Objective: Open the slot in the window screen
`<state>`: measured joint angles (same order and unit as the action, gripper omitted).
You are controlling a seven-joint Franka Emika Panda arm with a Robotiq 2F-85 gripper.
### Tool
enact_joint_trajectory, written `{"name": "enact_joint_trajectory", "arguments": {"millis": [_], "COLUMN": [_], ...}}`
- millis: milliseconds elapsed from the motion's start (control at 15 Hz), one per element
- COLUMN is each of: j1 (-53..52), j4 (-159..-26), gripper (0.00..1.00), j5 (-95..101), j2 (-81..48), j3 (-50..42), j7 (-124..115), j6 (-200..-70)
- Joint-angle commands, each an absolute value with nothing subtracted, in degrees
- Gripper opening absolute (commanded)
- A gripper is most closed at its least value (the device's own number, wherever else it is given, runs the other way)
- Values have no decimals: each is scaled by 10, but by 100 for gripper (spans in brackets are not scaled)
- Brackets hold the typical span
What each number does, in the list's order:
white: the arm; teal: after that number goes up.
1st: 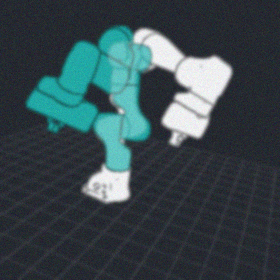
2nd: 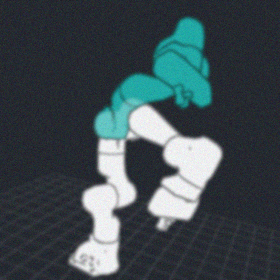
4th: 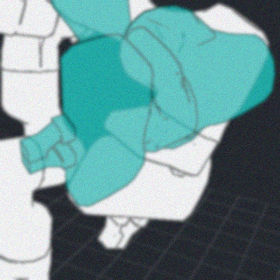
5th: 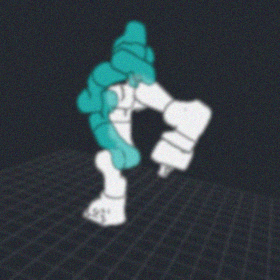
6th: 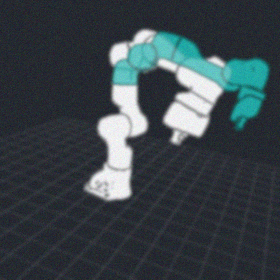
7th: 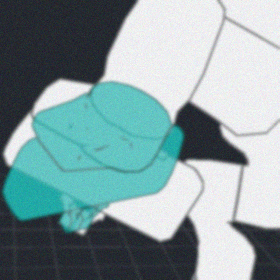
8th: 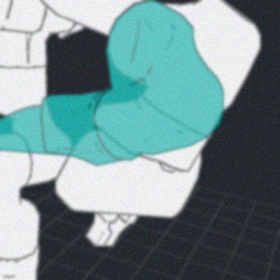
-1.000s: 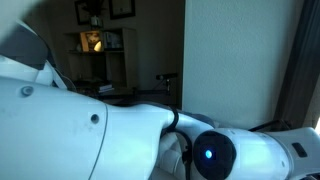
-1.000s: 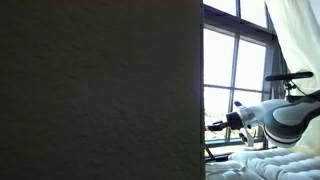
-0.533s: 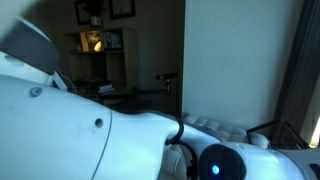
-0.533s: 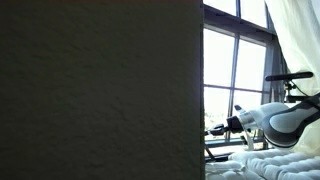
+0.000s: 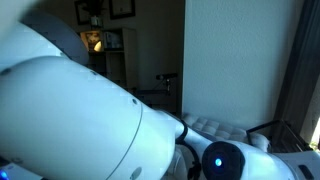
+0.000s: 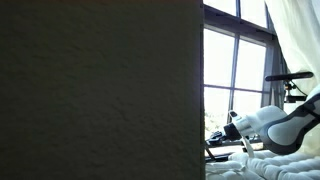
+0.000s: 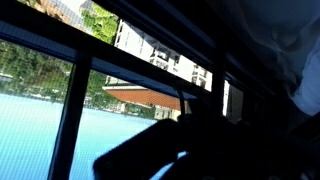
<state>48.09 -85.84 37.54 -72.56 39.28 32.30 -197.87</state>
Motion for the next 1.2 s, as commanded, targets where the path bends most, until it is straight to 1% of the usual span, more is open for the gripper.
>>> {"name": "enact_joint_trajectory", "arguments": {"millis": [0, 333, 533, 600, 1133], "j1": [451, 461, 494, 515, 555], "j4": [-857, -860, -871, -875, -863], "gripper": [0, 0, 0, 0, 0], "j5": [349, 367, 389, 398, 387], "j2": [-697, -703, -715, -726, -757], "j3": [362, 383, 434, 466, 537], "j7": [318, 321, 333, 346, 383], "j6": [-1957, -1905, -1843, -1814, -1705]}}
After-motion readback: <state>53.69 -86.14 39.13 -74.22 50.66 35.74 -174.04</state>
